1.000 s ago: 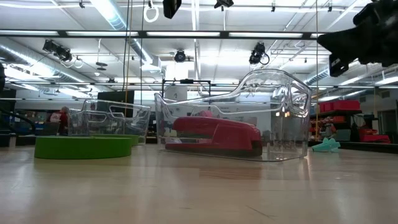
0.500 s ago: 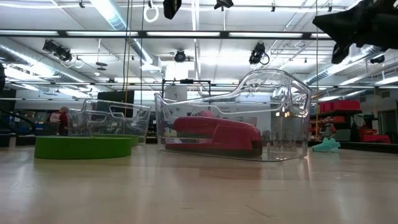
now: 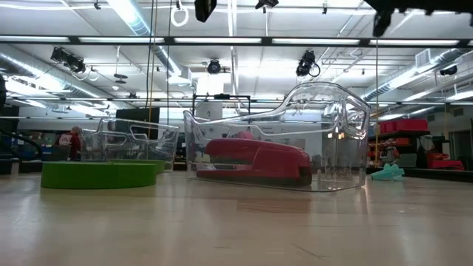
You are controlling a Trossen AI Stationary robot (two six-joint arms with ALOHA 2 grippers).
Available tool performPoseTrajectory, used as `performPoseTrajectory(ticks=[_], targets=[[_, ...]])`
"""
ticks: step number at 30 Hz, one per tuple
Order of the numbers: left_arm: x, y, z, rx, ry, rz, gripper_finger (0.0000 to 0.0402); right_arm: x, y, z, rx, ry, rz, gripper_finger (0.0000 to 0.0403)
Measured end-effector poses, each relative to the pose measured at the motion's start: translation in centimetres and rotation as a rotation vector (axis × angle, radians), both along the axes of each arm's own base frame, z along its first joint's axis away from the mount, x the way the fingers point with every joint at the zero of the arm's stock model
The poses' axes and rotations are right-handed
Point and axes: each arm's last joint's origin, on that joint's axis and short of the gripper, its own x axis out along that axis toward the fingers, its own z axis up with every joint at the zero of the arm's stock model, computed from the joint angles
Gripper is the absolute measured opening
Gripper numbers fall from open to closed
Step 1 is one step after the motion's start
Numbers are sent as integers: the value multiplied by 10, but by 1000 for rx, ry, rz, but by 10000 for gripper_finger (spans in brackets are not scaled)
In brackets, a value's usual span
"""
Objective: Pick and place Stapler, Stapler remover, tape
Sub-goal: Put the black staple remover into the bottom transparent bin
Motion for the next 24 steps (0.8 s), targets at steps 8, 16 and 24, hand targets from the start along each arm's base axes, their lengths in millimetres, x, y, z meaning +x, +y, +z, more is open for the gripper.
performPoseTrajectory(ticks=[8, 16, 24], targets=[[0, 0, 0, 8, -1, -3, 9, 37, 4, 25, -22, 55, 91, 18], [0, 0, 0, 28, -2, -10, 9, 61, 6, 21, 0, 116, 129, 28], [0, 0, 0, 32, -2, -11, 9, 80, 7, 8, 109, 153, 142, 120]])
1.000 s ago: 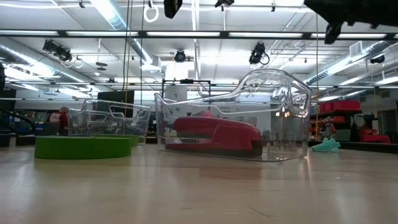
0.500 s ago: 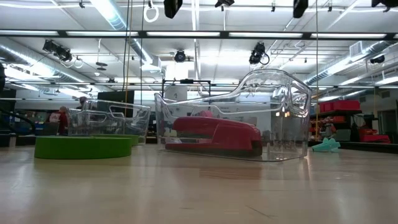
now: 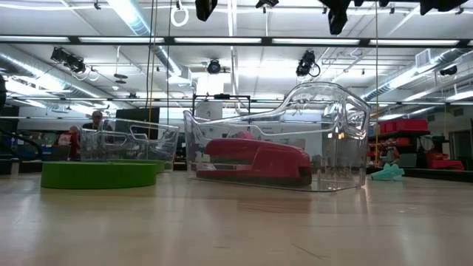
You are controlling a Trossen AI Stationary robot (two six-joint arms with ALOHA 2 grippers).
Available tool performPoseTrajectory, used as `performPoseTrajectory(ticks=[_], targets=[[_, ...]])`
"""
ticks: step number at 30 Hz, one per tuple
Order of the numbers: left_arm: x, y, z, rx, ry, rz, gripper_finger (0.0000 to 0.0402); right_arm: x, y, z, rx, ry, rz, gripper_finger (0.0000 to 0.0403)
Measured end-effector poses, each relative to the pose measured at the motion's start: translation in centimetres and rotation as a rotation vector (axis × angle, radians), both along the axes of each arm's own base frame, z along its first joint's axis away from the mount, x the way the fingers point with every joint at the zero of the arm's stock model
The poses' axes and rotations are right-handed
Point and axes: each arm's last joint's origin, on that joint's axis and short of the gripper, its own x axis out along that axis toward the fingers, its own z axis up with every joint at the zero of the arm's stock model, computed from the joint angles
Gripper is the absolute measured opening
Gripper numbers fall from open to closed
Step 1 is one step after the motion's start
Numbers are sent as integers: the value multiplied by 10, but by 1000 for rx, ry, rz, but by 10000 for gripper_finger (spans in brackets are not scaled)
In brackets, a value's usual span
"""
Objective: Pick and place Stapler, Stapler remover, tape
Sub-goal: Put the black staple remover into the bottom transparent bin
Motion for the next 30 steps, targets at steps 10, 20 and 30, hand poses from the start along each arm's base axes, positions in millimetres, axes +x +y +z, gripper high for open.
performPoseTrajectory(ticks=[10, 20, 30], targets=[[0, -1, 0, 7, 0, -31, 9, 20, -1, -9, 102, -28, 1, 226], [0, -1, 0, 31, 0, -40, 9, 33, -5, -21, 191, -5, 32, 208], [0, -2, 0, 25, 5, -68, 9, 42, -5, -27, 206, -16, 59, 185]])
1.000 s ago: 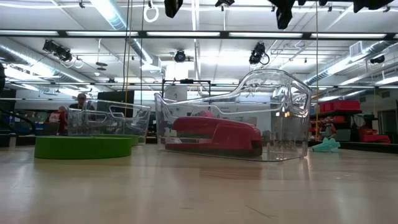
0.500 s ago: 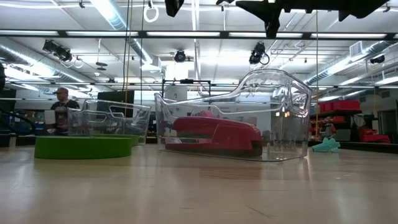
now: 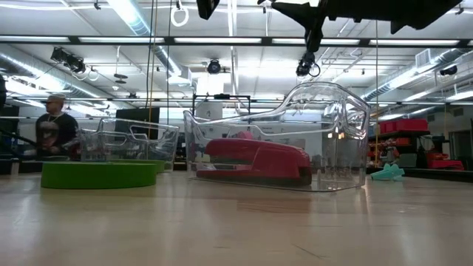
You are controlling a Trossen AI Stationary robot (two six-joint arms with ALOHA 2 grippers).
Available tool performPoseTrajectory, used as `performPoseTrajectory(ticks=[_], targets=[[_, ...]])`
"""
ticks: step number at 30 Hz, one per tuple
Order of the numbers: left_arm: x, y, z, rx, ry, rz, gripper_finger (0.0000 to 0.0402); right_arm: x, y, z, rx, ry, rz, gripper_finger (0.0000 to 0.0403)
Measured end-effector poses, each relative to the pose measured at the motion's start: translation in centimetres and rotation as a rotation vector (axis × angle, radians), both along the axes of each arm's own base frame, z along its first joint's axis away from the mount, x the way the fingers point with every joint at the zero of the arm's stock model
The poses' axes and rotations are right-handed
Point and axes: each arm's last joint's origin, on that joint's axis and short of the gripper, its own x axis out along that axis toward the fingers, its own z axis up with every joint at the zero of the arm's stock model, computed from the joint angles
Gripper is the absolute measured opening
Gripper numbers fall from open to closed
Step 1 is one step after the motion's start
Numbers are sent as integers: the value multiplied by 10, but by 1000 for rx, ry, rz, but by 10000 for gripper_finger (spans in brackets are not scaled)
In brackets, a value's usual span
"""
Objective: Pick and place Stapler, Stapler remover, tape
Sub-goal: Put the black staple remover into the bottom transparent bin
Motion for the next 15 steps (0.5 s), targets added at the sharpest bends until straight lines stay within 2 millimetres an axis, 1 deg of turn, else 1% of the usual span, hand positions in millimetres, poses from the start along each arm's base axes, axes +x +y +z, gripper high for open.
performPoseTrajectory(ticks=[6, 15], targets=[[0, 0, -1, 15, 8, -8, 9, 3, 0, -5, 0, 20, 2, 185], [-1, 0, -3, 19, 27, 1, 9, 3, 0, -5, 9, 20, 2, 185]])
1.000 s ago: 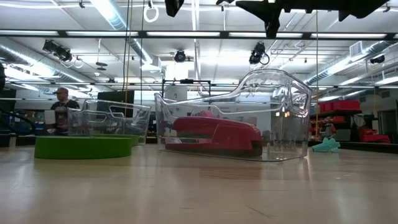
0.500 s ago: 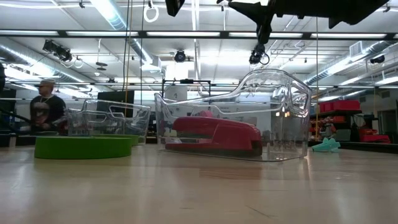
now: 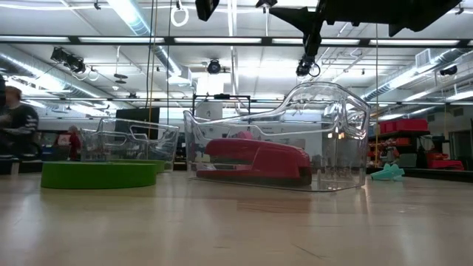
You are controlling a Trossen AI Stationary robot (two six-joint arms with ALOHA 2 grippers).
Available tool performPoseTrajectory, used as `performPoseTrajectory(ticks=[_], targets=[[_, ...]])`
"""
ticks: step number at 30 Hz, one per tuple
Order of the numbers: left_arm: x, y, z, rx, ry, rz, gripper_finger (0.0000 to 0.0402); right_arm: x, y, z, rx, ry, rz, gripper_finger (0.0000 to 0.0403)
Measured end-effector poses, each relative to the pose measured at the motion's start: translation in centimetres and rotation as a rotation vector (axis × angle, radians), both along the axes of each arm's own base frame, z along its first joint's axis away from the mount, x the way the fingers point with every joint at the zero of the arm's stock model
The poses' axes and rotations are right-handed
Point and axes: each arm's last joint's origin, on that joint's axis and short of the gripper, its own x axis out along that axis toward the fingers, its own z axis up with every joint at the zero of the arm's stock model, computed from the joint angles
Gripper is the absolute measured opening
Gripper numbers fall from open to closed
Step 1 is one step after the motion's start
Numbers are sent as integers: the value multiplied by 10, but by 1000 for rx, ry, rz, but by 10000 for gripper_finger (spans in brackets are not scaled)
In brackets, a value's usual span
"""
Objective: Pick and place Stapler, Stapler remover, tape
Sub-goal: Put the black staple remover into the bottom transparent bin
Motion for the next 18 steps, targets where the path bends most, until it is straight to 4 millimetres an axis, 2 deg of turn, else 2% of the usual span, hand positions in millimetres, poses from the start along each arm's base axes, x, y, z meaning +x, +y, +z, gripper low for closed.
performPoseTrajectory(ticks=[18], targets=[[0, 0, 0, 1, 0, 5, 9, 0, -1, 0, 2, 2, -36, 185]])
